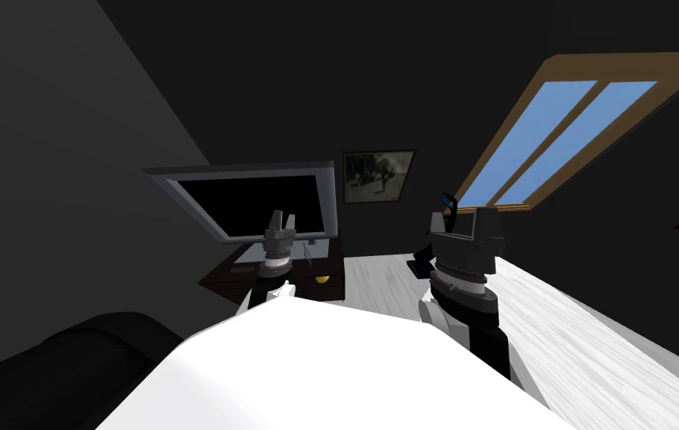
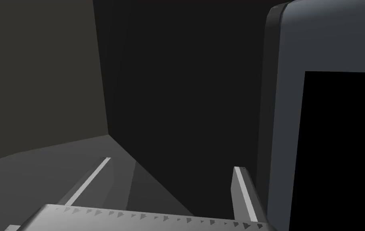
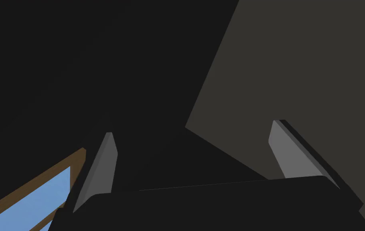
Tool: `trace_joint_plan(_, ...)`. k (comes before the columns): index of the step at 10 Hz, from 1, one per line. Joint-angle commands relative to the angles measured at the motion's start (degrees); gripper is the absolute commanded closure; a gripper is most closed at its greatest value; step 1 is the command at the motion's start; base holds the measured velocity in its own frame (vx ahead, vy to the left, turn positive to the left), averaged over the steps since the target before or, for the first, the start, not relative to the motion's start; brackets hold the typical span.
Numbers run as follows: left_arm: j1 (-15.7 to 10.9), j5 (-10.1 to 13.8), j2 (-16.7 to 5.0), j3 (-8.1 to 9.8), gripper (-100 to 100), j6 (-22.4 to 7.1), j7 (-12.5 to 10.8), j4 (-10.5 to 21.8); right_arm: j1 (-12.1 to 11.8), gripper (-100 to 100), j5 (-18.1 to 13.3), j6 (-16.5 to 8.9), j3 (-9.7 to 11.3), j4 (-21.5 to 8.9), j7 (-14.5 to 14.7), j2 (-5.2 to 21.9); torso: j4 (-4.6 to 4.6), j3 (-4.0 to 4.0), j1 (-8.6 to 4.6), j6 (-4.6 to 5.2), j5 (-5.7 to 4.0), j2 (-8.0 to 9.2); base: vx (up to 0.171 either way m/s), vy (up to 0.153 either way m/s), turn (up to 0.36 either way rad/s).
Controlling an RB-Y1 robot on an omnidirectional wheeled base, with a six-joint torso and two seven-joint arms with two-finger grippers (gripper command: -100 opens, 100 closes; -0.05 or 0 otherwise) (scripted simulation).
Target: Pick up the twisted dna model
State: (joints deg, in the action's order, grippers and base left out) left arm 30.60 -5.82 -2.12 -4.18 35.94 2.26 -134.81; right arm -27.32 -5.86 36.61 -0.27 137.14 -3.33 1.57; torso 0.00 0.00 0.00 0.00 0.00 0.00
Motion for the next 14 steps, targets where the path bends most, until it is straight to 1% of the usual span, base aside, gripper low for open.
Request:
trace_joint_plan(1, 0.20, -0.50, -1.95, -0.08, -100, -0.01, 0.49, 1.44, 0.00, 0, 0.00, 0.00, 0.00, 0.00, 0.00, 0.00, 0.00, 0.00, 0.00, 0.00, 0.00, 0.00, -0.008, 0.005, -0.020)
trace_joint_plan(3, 0.54, -1.16, -3.85, -0.20, -100, 0.00, 1.18, 3.50, 0.00, 0, 0.00, 0.00, 0.00, 0.00, 0.00, 0.00, 0.01, 0.03, 0.05, 0.00, 0.01, 0.06, -0.020, 0.011, -0.020)
trace_joint_plan(5, 1.04, -1.97, -5.88, -0.38, -100, 0.06, 2.07, 6.22, 0.00, 0, 0.00, 0.00, 0.00, 0.00, 0.00, 0.00, 0.02, 0.06, 0.07, 0.00, 0.02, 0.10, -0.028, 0.015, -0.016)
trace_joint_plan(11, 3.20, -4.82, -12.17, -1.21, -100, 0.40, 5.48, 16.45, 0.00, 0, 0.00, 0.00, 0.00, 0.00, 0.00, 0.00, 0.04, 0.09, 0.10, 0.00, 0.02, 0.16, -0.039, 0.017, -0.014)
trace_joint_plan(12, 3.20, -4.82, -12.17, -1.21, -100, 0.40, 5.48, 16.89, 0.01, 0, 0.00, 0.00, 0.00, 0.00, 0.00, 0.00, 0.04, 0.11, 0.09, 0.00, 0.02, 0.18, -0.037, 0.012, -0.006)
trace_joint_plan(14, 3.92, -5.94, -14.34, -1.56, -100, 0.48, 6.76, 20.78, 0.00, 0, 0.00, 0.00, 0.00, 0.00, 0.00, 0.00, 0.03, 0.07, 0.07, 0.00, 0.02, 0.11, -0.032, 0.018, -0.022)
